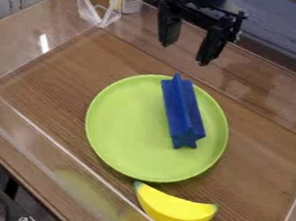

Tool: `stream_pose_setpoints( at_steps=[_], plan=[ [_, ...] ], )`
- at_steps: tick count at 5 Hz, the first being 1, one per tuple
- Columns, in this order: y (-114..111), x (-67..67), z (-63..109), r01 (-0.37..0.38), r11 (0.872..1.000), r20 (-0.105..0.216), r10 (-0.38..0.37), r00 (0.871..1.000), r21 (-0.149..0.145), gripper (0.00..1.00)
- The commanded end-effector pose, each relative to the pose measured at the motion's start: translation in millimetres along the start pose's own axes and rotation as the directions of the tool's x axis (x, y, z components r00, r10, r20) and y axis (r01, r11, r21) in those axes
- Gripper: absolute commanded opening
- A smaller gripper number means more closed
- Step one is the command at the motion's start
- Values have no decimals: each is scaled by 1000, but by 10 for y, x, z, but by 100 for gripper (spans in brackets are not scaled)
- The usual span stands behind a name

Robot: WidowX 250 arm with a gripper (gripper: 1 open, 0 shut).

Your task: Put the blue object in the green plate

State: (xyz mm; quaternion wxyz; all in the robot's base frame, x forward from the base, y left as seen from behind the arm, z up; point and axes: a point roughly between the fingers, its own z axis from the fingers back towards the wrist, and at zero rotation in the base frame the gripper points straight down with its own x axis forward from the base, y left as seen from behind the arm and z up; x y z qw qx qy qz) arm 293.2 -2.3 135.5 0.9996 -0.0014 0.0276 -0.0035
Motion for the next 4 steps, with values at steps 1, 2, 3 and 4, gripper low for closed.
stream_pose_setpoints(
  at_steps=[1,2,3,4],
  plan=[
    [80,-22,-45,-2,1000,-15,2,1000,3,100],
    [374,-95,-26,-45,999,-14,45,999,15,100],
    [839,-197,15,-112,993,4,112,994,37,100],
    [1274,-264,68,-181,982,25,179,983,57,100]
  ],
)
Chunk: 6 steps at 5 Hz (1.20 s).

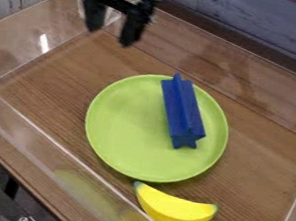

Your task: Put the blue object in the green plate

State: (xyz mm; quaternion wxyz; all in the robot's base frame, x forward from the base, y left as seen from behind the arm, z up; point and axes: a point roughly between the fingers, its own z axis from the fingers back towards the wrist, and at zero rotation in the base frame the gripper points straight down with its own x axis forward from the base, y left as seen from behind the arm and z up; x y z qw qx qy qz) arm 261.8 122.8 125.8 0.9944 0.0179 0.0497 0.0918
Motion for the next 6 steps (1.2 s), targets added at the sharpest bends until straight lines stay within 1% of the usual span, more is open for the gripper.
stream_pose_setpoints(
  at_steps=[1,2,3,4,5,6],
  plan=[
    [408,66,173,-24,999,86,22,996,23,100],
    [597,214,-46,-11,1000,69,9,998,24,100],
    [465,316,-182,39,999,61,-40,997,13,100],
    [331,440,-176,95,995,84,-96,992,8,100],
    [329,566,-198,121,993,105,-121,987,7,100],
    [380,659,-236,133,991,124,-132,983,5,100]
  ],
)
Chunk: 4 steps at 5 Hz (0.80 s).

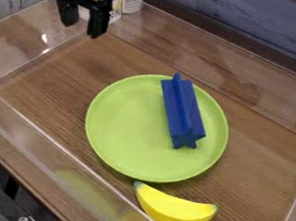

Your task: Put the blue object in the green plate

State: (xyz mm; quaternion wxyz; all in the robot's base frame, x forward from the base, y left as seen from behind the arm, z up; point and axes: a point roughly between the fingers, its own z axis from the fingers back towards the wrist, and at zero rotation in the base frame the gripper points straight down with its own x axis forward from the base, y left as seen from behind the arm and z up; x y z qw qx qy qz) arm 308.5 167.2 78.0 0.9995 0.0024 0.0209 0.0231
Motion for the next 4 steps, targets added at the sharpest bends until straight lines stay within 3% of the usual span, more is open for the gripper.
stream_pose_setpoints(
  at_steps=[1,4],
  plan=[
    [140,127,162,-9,1000,79,7,997,27,100],
    [286,204,56,-19,1000,92,17,996,25,100]
  ],
)
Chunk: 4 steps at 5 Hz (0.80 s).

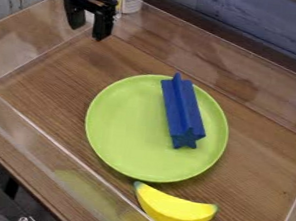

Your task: Put the blue object in the green plate

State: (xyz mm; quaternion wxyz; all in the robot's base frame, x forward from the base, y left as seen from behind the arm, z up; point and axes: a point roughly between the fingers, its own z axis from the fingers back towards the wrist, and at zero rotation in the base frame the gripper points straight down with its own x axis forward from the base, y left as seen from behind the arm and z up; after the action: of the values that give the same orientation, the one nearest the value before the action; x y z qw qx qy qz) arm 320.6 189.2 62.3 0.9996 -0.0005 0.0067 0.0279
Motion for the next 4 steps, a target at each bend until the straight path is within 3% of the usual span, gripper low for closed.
stream_pose_setpoints(
  at_steps=[1,4],
  plan=[
    [109,90,191,-12,999,68,10,998,31,100],
    [228,157,119,-28,999,76,26,997,29,100]
  ],
)
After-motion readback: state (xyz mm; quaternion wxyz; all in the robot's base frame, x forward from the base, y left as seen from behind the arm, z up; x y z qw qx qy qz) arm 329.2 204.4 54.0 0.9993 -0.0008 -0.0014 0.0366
